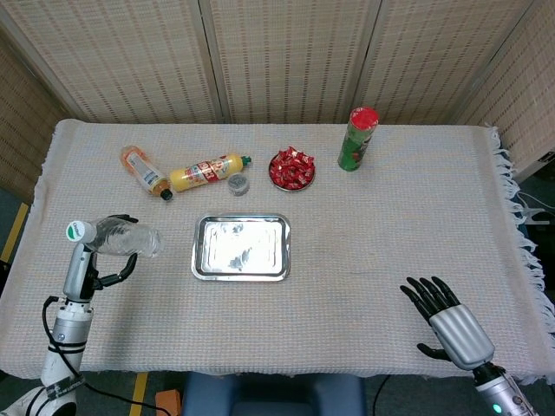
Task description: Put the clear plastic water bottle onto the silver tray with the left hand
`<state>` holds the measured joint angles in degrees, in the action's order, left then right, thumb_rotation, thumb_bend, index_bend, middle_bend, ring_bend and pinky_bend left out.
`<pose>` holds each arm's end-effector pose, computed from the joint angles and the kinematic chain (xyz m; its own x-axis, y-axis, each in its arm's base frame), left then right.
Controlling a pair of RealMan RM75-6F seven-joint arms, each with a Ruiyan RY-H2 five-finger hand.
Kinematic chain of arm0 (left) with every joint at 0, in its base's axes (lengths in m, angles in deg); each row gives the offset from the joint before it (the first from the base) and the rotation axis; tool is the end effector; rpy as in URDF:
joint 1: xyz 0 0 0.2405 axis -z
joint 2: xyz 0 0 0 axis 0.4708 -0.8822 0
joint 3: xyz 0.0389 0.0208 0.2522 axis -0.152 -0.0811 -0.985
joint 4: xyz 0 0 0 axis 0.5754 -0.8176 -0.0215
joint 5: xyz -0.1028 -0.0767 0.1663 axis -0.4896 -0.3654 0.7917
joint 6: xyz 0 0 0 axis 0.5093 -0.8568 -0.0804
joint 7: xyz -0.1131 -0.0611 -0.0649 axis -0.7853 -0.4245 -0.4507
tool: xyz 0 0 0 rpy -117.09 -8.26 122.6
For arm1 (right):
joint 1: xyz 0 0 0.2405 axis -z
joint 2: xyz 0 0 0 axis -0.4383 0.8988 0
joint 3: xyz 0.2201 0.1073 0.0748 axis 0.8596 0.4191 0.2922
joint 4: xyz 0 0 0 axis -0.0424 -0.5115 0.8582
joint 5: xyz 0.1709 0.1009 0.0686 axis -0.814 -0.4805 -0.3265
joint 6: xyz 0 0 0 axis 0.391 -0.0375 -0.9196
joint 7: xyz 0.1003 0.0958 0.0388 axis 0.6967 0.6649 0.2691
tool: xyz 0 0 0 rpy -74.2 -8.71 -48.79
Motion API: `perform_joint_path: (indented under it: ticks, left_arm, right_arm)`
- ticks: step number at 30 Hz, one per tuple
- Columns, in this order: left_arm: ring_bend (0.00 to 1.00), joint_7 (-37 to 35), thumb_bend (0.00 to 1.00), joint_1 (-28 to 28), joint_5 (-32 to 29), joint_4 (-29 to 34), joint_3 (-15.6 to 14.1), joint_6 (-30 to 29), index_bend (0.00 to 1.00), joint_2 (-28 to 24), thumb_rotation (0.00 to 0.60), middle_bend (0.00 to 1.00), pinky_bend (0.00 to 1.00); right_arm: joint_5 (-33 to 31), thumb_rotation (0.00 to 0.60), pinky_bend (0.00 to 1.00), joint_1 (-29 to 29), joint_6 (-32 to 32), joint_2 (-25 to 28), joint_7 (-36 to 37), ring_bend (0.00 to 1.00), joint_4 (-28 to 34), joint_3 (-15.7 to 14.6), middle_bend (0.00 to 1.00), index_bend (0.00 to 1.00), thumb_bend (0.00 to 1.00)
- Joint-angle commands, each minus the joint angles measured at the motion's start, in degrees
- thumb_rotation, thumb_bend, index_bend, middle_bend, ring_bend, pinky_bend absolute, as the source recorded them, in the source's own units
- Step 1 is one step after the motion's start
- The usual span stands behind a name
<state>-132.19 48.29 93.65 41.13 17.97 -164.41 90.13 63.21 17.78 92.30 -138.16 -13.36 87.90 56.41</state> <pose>-0.2137 0.2732 0.0969 -0.5758 0.1095 0.8102 0.7493 -0.3256 0.5766 -0.2839 -0.1494 0.1039 0.5078 -0.2186 0.8333 -0.8402 -0.3393 0.4230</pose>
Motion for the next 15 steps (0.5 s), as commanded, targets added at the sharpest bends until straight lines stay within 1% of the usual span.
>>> perform_joint_path:
  ticks: [1,4,6,8,11,13,15]
  left_arm:
    - [0.19,-0.7,0.48,-0.1,-0.9,-7.3,-5.6,7.6,0.31,2.3,0.6,0.31,0.37]
    - [0.19,-4.3,0.48,0.5,-2.4,-14.7,-6.9,11.6,0.32,6.4,0.6,0.31,0.37]
    - [0.19,-6.3,0.48,0.9,-2.1,-16.7,-6.3,11.3,0.32,7.4,0.6,0.31,0.37]
    - [0.19,-7.5,0.48,1.3,-0.9,-15.2,-4.4,8.3,0.32,6.3,0.6,0.31,0.37]
    - [0.19,-4.6,0.48,1.8,0.7,-9.3,-2.1,4.6,0.32,2.9,0.6,0.31,0.37]
    - [0.18,-1.8,0.48,1.7,0.7,-5.7,-1.7,4.1,0.31,0.9,0.6,0.3,0.37]
    - [0.18,-0.3,0.48,1.5,-0.1,-4.9,-2.3,5.1,0.31,0.6,0.6,0.3,0.37]
  right_arm:
    - [0.0,0.6,0.0,-0.1,-0.7,-0.2,-0.6,0.0,0.0,-0.2,0.0,0.0,0.01]
    - [-0.2,0.6,0.0,-0.3,-1.2,-0.3,-0.8,0.0,0.0,-0.1,0.0,0.0,0.01]
    - [-0.3,0.6,0.0,-0.4,-1.2,-0.3,-0.7,0.0,0.0,0.0,0.0,0.0,0.01]
    - [-0.5,0.6,0.0,-0.4,-1.2,-0.2,-0.5,0.0,0.2,0.0,0.0,0.0,0.01]
    - [0.0,0.6,0.0,-0.2,-0.6,0.0,-0.2,0.0,0.3,-0.2,0.0,0.0,0.01]
    - [0.5,0.6,0.0,0.0,-0.1,0.1,-0.1,0.0,0.2,-0.3,0.0,0.0,0.01]
    - [0.7,0.6,0.0,0.1,0.1,0.1,0.0,0.0,0.1,-0.4,0.0,0.0,0.01]
